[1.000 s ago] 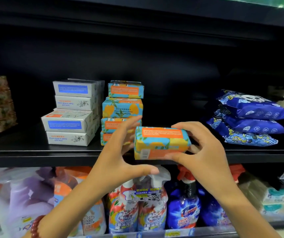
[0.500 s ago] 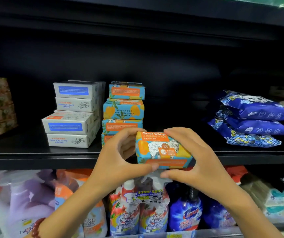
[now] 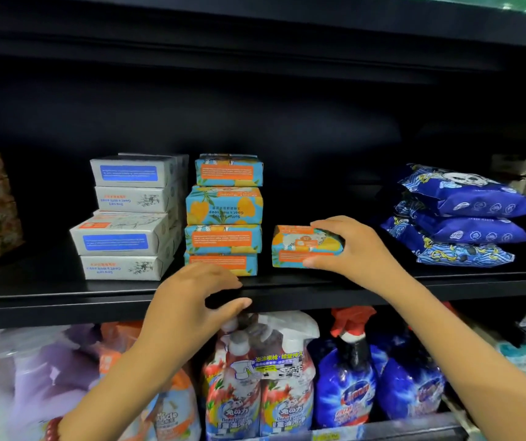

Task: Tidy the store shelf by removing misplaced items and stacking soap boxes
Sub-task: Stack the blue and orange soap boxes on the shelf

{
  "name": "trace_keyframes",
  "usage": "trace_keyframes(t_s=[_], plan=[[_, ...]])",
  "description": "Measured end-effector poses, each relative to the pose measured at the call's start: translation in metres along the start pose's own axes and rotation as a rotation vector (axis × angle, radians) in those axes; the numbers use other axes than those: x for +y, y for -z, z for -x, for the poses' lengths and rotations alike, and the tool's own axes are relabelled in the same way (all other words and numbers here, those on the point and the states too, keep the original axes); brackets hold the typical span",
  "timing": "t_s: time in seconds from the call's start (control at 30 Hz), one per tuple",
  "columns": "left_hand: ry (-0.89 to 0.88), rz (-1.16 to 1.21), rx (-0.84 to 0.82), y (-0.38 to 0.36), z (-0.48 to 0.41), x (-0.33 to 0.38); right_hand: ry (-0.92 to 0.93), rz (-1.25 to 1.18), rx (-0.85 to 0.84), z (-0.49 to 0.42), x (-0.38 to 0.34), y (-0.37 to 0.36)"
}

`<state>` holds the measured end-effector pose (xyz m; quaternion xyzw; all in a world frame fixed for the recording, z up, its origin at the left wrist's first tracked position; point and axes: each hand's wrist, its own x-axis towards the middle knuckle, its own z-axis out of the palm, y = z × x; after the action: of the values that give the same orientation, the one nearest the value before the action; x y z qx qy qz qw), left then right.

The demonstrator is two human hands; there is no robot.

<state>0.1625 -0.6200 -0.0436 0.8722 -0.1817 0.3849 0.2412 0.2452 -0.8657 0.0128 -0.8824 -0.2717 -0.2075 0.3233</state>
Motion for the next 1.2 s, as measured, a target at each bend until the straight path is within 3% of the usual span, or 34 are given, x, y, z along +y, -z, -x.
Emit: trace_keyframes(t_s=[0.2,0.4,0.63,0.7,0.8,0.83,0.93,1.03,1.2], plan=[[-0.008,0.010,0.026,-0.001,0.000,-0.001,-0.027,0.000,-0.048,-0.017,0.012,-0.017],[0.004,0.022,0.003,0.000,0.000,-0.002,-0.065,0.298,-0.048,-0.036,-0.002,-0.026],[0.008,0.034,0.014,0.001,-0.001,-0.001,-0.104,0.404,-0.146,-0.055,-0.005,-0.033],[0.007,0.030,0.018,0.001,0.000,-0.001,-0.078,0.253,-0.033,-0.053,-0.005,-0.028],[0.014,0.013,0.026,0.000,0.000,0.000,0.067,-0.118,0.303,-0.044,-0.028,-0.015],[0.017,0.013,0.027,0.000,0.000,-0.001,0.120,-0.182,0.323,-0.041,-0.041,-0.011],[0.018,0.007,0.028,-0.001,-0.001,-0.001,0.239,-0.175,0.167,-0.039,-0.079,-0.006],[0.018,-0.012,0.026,-0.001,0.000,0.000,0.267,0.090,-0.020,-0.045,-0.099,-0.013],[0.014,-0.024,0.045,-0.003,0.001,0.000,0.233,0.344,-0.116,-0.052,-0.109,-0.027]])
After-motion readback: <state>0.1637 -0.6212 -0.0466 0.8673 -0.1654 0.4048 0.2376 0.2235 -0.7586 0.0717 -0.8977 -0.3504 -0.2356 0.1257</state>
